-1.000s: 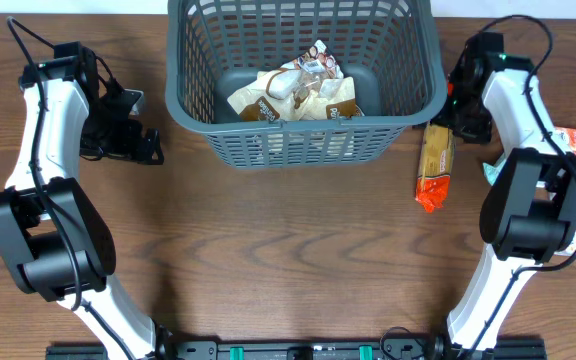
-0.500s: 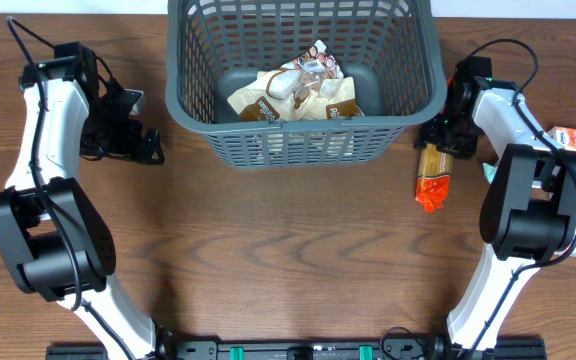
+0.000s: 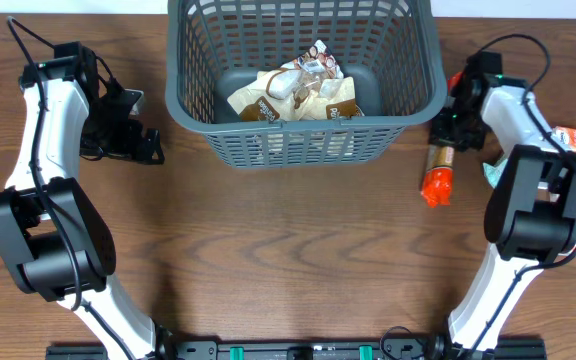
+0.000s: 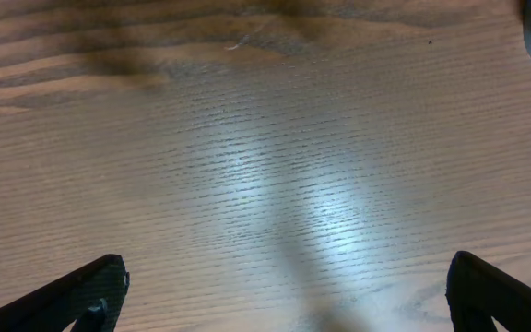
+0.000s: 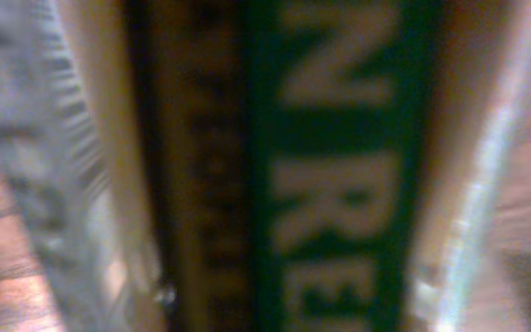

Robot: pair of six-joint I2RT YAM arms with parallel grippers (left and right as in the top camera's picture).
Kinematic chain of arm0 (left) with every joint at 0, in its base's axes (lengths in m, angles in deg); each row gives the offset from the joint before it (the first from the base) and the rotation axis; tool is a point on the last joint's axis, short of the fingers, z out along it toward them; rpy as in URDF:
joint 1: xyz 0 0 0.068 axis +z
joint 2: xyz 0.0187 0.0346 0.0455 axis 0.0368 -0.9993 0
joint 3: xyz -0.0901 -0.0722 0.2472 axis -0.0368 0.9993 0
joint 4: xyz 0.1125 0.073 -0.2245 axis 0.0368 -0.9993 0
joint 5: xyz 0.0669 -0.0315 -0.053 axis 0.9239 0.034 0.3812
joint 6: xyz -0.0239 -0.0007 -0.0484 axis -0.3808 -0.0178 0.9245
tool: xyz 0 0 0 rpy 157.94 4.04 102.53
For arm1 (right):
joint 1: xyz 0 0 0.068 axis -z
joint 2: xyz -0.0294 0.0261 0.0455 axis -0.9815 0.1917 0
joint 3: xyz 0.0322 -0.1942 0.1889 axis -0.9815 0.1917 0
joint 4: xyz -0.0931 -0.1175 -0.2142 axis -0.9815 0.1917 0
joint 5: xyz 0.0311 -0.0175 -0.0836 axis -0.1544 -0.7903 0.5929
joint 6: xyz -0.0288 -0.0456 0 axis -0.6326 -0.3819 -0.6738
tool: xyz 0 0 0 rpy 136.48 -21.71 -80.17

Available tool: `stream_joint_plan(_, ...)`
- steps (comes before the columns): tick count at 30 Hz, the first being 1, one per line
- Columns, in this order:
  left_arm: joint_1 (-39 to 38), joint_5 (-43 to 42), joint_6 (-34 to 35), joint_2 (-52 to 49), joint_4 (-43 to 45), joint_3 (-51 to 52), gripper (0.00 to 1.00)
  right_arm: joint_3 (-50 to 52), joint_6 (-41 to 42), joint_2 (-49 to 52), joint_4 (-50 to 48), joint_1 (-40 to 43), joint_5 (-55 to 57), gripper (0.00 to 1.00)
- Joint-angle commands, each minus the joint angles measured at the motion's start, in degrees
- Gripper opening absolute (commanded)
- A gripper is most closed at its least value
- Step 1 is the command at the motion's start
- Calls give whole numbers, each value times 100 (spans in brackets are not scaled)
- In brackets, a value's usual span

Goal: Pack container
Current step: 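Lift the pasta packet with the right gripper into the basket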

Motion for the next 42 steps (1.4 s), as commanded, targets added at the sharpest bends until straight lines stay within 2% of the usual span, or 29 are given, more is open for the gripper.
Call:
stream_joint_plan(1,-11,-28,-101,4,-20,9,99,-750,66,-210,61,422,144,1)
stream_joint_plan(7,-11,-28,-101,4,-20,9,99,-1698,50,-575,214,804,144,1)
stream_joint_plan(12,-13,-28,-101,4,-20,9,99,-2546,-341,-1071,227,785,142,1)
stream_joint_plan(21,-13,-28,-101,4,-22,9,99,-3600,-1506,-1998,-448,-133,142,1)
stream_joint_plan(24,-11,-28,-101,4,-22,9,99,-3611,-2208,-2234,-890,-643,15,1)
stream_joint_plan(29,-11,-28,-101,4,-22,9,99,-3606,-4358,-2326,-1019,-1547,-997,1)
stream_joint_plan(33,-13,-28,-101,4,-22,9,99,-3595,-5646,-2227,-789,-2170,-1434,1)
stream_joint_plan(36,-11,-28,-101,4,-22,9,98,-3595,-6260,-2096,-605,-2494,-1781,1)
stream_joint_plan(42,-13,-28,-101,4,-24,9,99,-3595,-7766,-1635,20,-2804,-2603,1)
